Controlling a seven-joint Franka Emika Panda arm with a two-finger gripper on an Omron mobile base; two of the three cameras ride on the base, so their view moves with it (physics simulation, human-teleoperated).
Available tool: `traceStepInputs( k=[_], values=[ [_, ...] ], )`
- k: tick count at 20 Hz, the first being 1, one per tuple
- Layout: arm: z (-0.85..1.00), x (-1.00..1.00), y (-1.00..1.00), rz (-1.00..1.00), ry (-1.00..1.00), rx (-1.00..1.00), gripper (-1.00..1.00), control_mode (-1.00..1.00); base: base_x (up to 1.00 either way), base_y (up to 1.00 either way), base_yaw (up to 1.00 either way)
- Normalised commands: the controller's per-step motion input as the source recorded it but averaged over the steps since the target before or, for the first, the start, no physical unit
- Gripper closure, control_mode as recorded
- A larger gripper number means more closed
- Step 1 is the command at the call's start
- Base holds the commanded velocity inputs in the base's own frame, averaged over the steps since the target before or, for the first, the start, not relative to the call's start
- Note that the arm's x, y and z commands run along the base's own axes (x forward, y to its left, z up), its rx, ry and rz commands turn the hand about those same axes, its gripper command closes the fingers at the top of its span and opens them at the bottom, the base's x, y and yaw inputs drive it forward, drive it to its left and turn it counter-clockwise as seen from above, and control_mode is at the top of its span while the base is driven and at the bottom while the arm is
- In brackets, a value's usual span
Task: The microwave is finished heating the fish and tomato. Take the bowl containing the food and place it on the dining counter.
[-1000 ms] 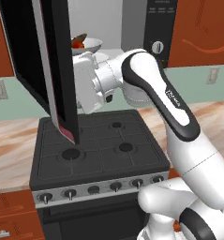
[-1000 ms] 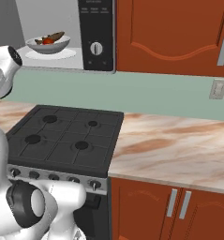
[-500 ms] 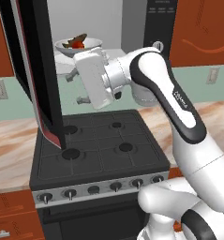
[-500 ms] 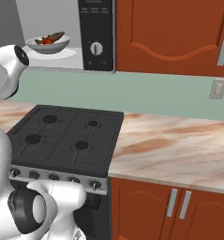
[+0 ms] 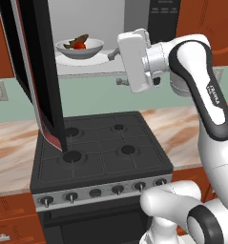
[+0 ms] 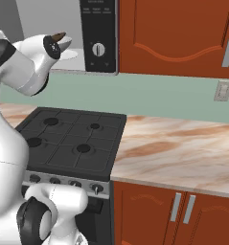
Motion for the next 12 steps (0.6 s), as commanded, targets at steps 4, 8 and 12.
traceStepInputs(
  k=[4, 8, 12],
  values=[
    [0.11, 0.68, -1.00, -0.30, 0.03, 0.00, -1.00, -1.00, 0.00, 0.00, 0.00],
    [0.00, 0.95, -0.65, -0.34, 0.04, -0.06, -1.00, -1.00, 0.00, 0.00, 0.00],
    [-0.15, 1.00, 0.63, -0.33, 0.01, -0.09, -1.00, -1.00, 0.00, 0.00, 0.00]
  ],
)
